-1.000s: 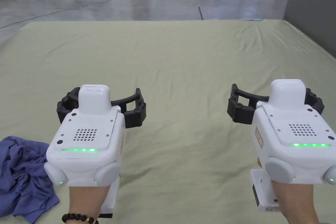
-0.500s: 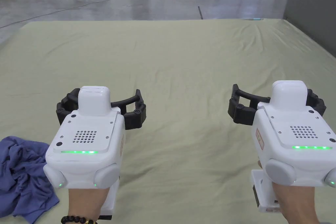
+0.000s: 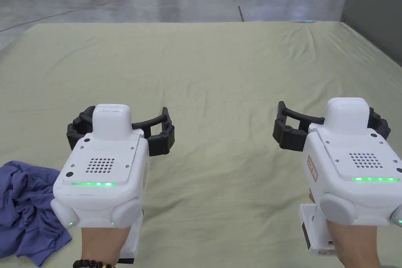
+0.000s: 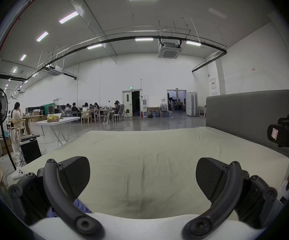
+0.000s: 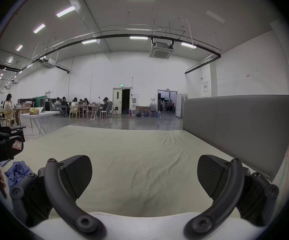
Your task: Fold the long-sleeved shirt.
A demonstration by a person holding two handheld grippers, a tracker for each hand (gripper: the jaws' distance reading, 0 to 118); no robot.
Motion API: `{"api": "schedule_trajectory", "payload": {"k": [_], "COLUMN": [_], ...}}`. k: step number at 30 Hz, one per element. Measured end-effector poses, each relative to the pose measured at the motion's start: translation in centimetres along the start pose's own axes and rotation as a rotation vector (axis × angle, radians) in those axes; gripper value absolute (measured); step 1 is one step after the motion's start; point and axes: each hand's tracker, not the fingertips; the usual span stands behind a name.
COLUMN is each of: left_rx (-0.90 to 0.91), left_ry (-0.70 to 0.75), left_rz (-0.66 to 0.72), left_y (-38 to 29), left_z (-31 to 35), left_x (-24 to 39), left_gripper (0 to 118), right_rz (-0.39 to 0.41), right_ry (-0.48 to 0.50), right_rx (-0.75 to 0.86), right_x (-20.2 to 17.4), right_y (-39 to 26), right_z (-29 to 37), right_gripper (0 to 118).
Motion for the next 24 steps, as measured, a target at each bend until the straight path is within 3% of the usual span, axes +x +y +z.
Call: {"api": "schedule_trajectory", "payload": {"k": [17,18,19,20,22,24], "left_rx": [-0.029,-0.027,-0.016,-0.013,-0.021,-0.043], "left_ry": [0.008,-0.002,-0.025,-0.028,0.036,0.013], "left_rz": [-0.009,0.017,0.036,0.036,0.0,-0.001], "left_y": [-0.2,-0.2,-0.2,-0.2,-0.6,-0.6], "left_z": [0.0,0.2,0.4,0.4,0.0,-0.2], "left_x": [0.5,0.4,0.2,0.2,0.7,0.5], "left_gripper": [117,94,7,0,0,0], "right_rz": [0.008,0.003,-0.01,-0.015,0.041,-0.021], "right_ry": [-0.033,-0.034,-0.025,-0.036,-0.15,-0.021], "right_rx": [-0.007,-0.01,-0.017,-0.014,-0.029,-0.076], "right_x": [-0.1,-0.1,-0.1,-0.1,-0.4,0.1], "right_y": [-0.2,-0.2,-0.2,-0.3,-0.7,-0.9], "right_z": [-0.1,-0.1,-0.1,-0.1,-0.6,-1.4], "right_gripper": [117,103,40,2,2,2]}}
